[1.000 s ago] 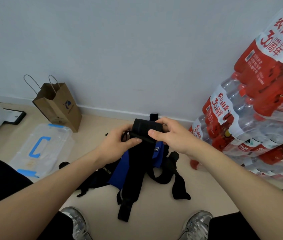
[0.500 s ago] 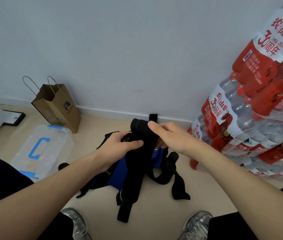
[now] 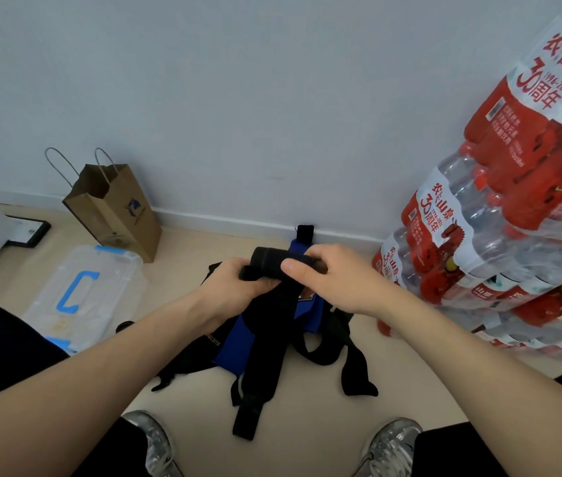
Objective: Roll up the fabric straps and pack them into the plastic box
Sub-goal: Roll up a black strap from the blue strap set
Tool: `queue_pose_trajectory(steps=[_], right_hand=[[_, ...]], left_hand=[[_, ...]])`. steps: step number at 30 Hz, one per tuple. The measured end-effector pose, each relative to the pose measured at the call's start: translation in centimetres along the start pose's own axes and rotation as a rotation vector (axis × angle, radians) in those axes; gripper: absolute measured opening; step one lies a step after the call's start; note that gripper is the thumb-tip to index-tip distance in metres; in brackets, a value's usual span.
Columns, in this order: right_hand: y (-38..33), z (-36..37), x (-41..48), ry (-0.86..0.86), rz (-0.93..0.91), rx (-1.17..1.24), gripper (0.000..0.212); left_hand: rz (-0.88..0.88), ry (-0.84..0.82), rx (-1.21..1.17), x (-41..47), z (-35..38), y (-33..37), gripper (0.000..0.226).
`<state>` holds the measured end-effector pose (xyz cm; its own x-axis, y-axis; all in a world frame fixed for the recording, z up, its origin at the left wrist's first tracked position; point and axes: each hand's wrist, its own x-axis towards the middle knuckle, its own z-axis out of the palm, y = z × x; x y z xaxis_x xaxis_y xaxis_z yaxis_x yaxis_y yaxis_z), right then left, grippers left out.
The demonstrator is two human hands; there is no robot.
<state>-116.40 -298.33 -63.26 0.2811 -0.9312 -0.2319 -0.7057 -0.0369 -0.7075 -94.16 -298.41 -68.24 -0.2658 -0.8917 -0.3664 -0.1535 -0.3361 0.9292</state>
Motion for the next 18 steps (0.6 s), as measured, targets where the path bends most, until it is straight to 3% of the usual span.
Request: queue_pose_trajectory(steps=[8,13,15,18], right_hand=[[0.5,0.6,-0.5,0.005,-0.028,-0.043,0.043],[0.7,1.8,-0.7,0.064,-0.124,-0.100,0.049],[0.9,1.5,-0.5,-0.012,-0.065,0.001,0.045],[1.3,1.2,-0.2,-0.211,0.150,0.332,0.028]], left_hand=[[-0.142,-0.192,-0.249,0.4,-0.7,0.7,0.049],[-0.020,-0.166,-0.034,0.0,-0.7,1.4,0.031],[0.049,-0.128,0.059,-0.2,-0.6,1.4,0.027],[0.088,-0.100,0.170,-0.7,-0.5,1.4,0.041]])
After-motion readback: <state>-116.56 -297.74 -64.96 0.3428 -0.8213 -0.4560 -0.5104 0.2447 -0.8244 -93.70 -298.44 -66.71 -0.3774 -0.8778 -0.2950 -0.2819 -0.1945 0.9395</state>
